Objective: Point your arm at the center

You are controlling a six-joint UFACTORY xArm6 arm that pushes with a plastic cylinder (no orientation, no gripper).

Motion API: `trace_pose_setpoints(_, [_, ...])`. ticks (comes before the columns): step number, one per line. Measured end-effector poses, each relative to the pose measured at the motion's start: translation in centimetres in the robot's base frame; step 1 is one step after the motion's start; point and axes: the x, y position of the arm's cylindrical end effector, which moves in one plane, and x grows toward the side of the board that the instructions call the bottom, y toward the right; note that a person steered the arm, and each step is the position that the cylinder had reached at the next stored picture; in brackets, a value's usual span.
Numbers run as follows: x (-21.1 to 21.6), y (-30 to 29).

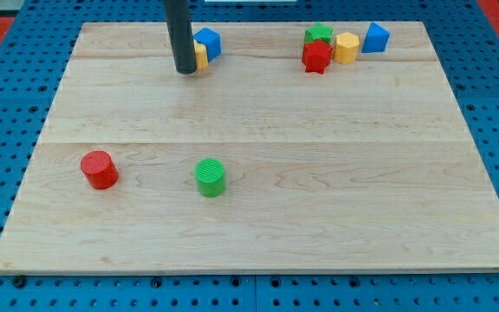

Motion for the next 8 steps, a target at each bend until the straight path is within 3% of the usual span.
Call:
trace_pose_setpoints(1, [1.7, 1.4])
trace_pose_setpoints(3, [9.2, 1.3])
trace_pose_setpoints(5, [16.0, 5.7])
trace_pose_setpoints(8, [17.0, 9.8])
